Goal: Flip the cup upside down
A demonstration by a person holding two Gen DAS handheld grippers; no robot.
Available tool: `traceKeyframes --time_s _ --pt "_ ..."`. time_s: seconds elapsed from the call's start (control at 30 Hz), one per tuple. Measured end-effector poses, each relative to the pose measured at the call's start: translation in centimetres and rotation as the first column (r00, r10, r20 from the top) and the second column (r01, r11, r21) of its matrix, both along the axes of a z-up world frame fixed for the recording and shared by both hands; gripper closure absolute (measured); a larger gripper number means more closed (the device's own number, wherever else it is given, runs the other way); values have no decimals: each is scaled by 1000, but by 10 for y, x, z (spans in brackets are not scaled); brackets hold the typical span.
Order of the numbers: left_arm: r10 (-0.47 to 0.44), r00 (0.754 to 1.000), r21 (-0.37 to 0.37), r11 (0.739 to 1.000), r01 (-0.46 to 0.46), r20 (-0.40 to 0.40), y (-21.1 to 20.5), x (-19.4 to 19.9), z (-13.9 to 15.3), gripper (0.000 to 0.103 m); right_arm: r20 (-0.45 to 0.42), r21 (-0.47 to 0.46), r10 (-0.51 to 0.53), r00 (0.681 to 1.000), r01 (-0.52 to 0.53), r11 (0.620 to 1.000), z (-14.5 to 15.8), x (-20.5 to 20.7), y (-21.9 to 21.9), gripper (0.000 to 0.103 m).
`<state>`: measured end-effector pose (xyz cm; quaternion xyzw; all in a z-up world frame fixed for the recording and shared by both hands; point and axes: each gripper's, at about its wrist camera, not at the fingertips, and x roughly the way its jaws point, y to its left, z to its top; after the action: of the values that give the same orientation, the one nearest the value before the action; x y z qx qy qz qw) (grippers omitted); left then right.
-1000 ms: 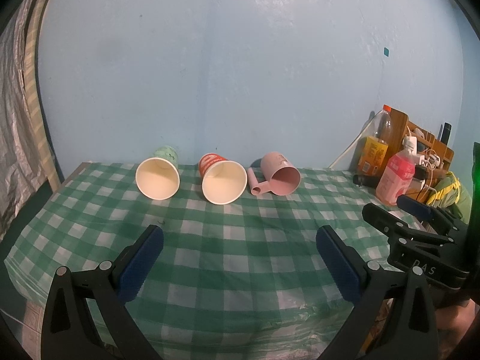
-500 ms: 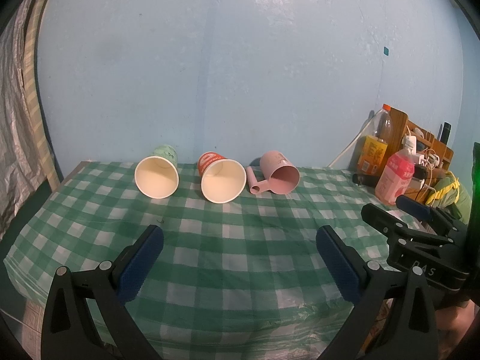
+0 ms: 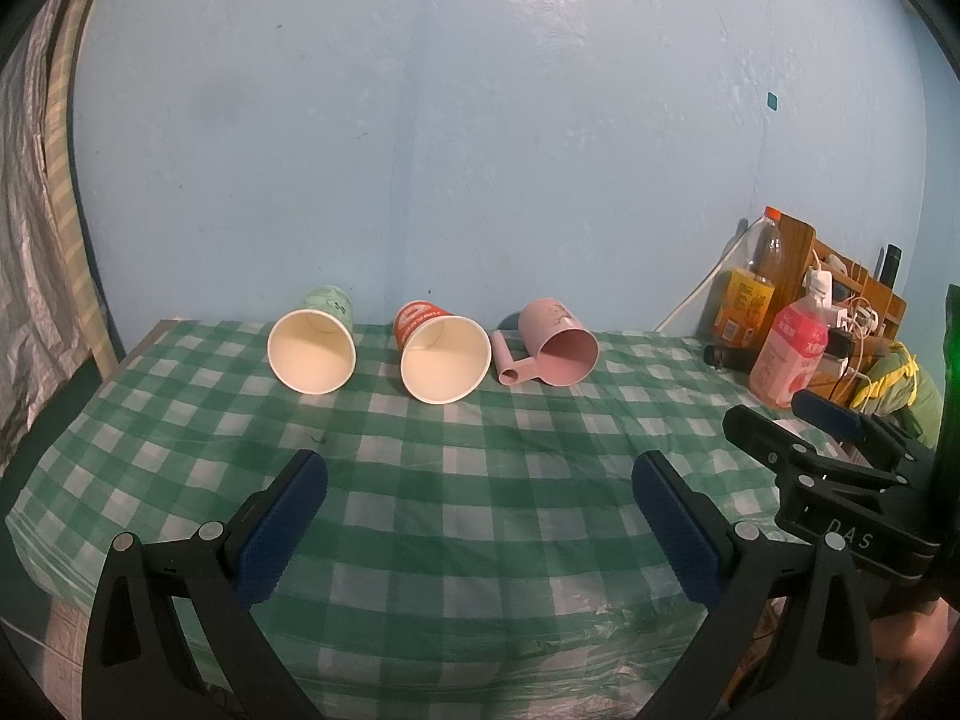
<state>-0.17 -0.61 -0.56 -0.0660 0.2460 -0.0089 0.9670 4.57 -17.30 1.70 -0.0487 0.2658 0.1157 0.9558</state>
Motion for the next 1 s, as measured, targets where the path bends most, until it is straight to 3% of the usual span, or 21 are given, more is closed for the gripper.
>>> traceKeyframes --time_s 1.0 --pt "1 1000 -13 1000 -1 -22 -10 -4 -4 0 -5 1 1 1000 -1 1000 -1 2 -1 20"
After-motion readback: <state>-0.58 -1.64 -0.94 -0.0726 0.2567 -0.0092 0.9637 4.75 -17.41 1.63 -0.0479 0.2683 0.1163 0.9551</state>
